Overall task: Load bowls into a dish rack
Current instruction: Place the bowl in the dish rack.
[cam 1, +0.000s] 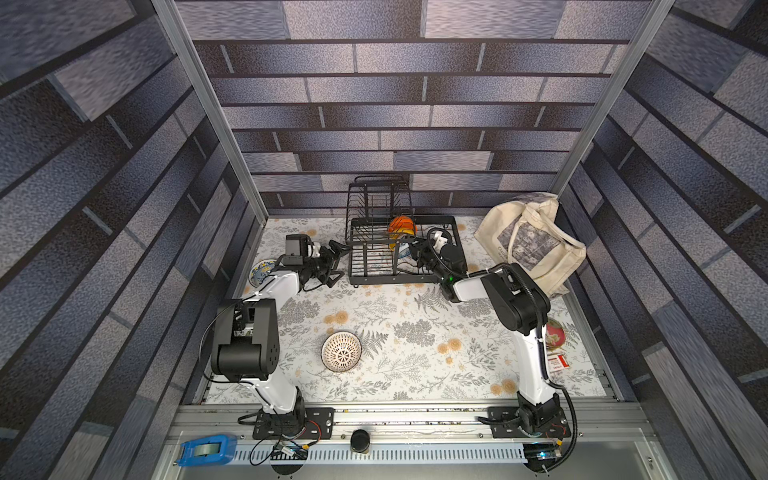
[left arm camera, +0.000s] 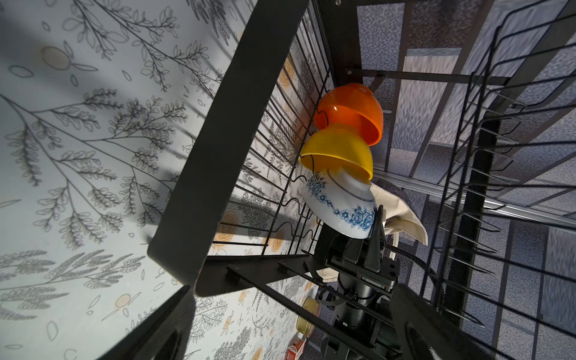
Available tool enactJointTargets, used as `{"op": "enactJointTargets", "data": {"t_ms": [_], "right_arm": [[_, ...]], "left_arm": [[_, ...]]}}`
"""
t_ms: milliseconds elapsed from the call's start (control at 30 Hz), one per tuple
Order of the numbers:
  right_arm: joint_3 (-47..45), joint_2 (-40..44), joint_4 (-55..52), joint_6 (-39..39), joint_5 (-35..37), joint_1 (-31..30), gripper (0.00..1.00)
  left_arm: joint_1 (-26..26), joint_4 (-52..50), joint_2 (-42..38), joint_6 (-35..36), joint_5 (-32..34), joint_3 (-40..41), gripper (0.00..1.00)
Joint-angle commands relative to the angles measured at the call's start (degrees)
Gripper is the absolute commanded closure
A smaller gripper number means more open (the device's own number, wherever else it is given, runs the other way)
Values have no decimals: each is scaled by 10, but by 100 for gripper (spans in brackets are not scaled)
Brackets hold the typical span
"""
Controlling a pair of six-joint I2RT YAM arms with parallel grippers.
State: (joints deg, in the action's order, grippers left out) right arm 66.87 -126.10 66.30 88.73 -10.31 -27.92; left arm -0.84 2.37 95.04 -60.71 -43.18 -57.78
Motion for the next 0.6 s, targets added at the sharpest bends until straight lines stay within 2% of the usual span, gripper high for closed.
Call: {"op": "enactJointTargets", "data": {"t_ms": [0,567], "right_arm": [[16,-6,62,-3,11,-6,100],[51,-55,92,19,28,-23,100]], "left_arm": [[-4,-1,1,-2,-9,-8,0],[-4,-7,0,0,-12,-5,0]]}}
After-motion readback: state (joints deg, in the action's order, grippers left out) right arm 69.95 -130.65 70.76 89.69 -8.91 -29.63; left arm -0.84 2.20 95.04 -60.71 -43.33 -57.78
